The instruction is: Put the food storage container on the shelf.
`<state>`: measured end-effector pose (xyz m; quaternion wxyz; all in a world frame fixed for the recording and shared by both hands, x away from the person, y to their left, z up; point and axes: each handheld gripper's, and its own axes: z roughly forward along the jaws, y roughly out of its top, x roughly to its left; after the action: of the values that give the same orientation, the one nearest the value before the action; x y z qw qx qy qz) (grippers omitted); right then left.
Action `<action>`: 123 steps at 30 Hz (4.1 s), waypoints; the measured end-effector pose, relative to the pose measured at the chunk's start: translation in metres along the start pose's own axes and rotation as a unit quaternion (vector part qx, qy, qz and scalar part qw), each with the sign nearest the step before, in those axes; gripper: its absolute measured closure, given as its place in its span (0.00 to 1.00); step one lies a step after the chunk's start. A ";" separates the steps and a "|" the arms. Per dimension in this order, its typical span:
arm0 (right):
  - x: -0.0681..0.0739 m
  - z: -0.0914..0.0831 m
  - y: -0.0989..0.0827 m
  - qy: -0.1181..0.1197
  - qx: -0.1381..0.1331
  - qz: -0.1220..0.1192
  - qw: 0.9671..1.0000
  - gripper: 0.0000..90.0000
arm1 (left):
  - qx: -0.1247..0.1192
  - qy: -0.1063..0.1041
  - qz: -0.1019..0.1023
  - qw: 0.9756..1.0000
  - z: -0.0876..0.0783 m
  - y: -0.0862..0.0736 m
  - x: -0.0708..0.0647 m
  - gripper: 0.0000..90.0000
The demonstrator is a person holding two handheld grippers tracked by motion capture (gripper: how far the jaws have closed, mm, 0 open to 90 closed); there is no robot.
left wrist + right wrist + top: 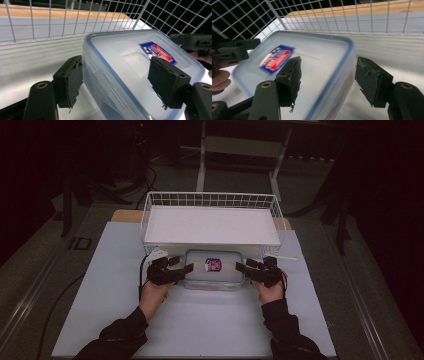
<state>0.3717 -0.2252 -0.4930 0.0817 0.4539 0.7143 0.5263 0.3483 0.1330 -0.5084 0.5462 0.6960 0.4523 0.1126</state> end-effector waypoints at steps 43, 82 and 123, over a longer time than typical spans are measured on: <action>0.073 0.018 -0.044 0.032 0.091 -0.070 0.993 1.00 | 0.016 -0.052 0.030 0.998 -0.052 -0.029 -0.026 0.01; 0.059 0.080 -0.009 -0.015 0.064 -0.072 0.995 1.00 | 0.008 -0.035 0.039 0.999 -0.054 -0.031 -0.018 0.01; 0.074 -0.001 -0.031 0.024 0.019 -0.114 0.993 0.16 | 0.002 -0.061 0.074 0.995 -0.073 -0.025 -0.037 0.01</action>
<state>0.3106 -0.1725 -0.4917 0.1157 0.3584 0.7728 0.5108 0.2677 0.1532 -0.4899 0.5613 0.7343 0.3660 0.1087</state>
